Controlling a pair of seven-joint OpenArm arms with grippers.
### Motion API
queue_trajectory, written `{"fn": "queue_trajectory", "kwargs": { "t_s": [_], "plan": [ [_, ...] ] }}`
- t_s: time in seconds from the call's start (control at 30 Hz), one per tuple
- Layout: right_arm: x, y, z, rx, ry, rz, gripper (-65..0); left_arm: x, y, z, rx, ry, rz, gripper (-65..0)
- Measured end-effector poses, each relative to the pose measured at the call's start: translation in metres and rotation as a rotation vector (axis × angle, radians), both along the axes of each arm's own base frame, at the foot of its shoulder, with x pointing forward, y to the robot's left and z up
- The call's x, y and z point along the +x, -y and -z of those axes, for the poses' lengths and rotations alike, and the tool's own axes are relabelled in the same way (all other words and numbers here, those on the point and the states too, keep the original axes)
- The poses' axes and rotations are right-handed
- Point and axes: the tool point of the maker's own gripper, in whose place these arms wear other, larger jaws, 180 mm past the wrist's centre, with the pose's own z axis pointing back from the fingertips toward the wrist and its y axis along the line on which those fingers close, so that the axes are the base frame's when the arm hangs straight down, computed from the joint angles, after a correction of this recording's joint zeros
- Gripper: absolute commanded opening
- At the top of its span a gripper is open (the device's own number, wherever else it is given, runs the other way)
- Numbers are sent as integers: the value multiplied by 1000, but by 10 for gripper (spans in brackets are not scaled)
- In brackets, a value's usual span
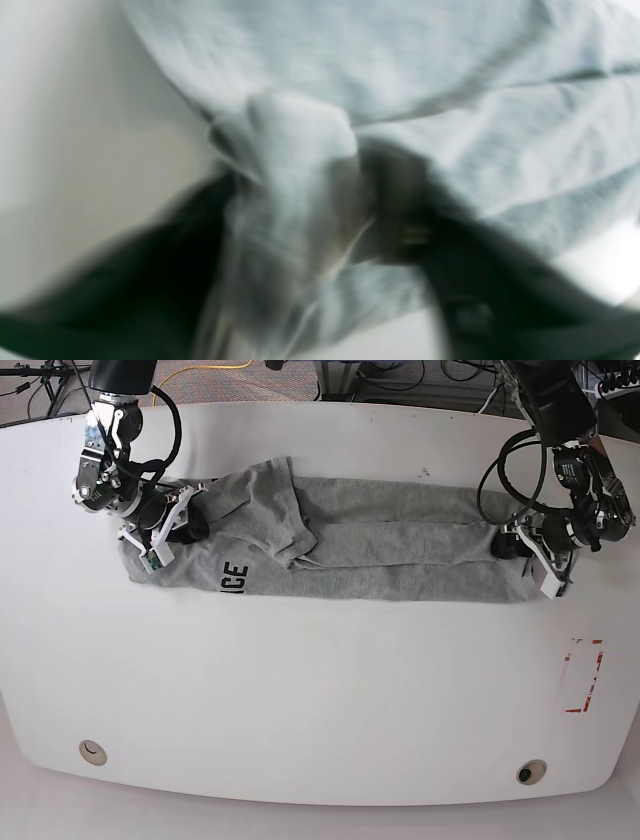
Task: Fold the T-shirt properly
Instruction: 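Fold the held end over toward the right gripper with left gripper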
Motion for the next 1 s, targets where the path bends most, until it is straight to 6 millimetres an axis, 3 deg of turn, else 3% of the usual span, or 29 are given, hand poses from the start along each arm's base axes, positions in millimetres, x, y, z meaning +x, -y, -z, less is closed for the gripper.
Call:
{"fn": "queue_trajectory", "kwargs": {
  "t_s": [0.07, 0.33, 0.5, 0.6, 0.67, 0.77, 0.83, 1.0],
  "plan": [
    [0, 0, 0, 0, 0, 0, -512, -3, 4, 3, 1, -12, 14, -640],
    [0, 0, 0, -1, 0, 0, -512, -20, 10, -3, 87, -15, 86, -625],
    [0, 0, 0, -1, -1, 0, -512, -28, 19, -26, 209, 34, 180, -625],
    [0, 0, 0, -1, -1, 0, -512, -24, 41, -48, 279, 97, 290, -625],
    [0, 0, 0, 0, -1, 0, -512, -19, 67, -71, 292, 187, 368, -624],
    [0, 0, 0, 4, 1, 1, -512, -19, 102, -88, 275, 264, 450, -624],
    [0, -1, 0, 5, 0, 1, -512, -24, 126, -86, 242, 262, 503, -622],
    [0, 0, 0, 3, 0, 1, -512, -34, 161, -77, 197, 232, 568, -621]
  ]
}}
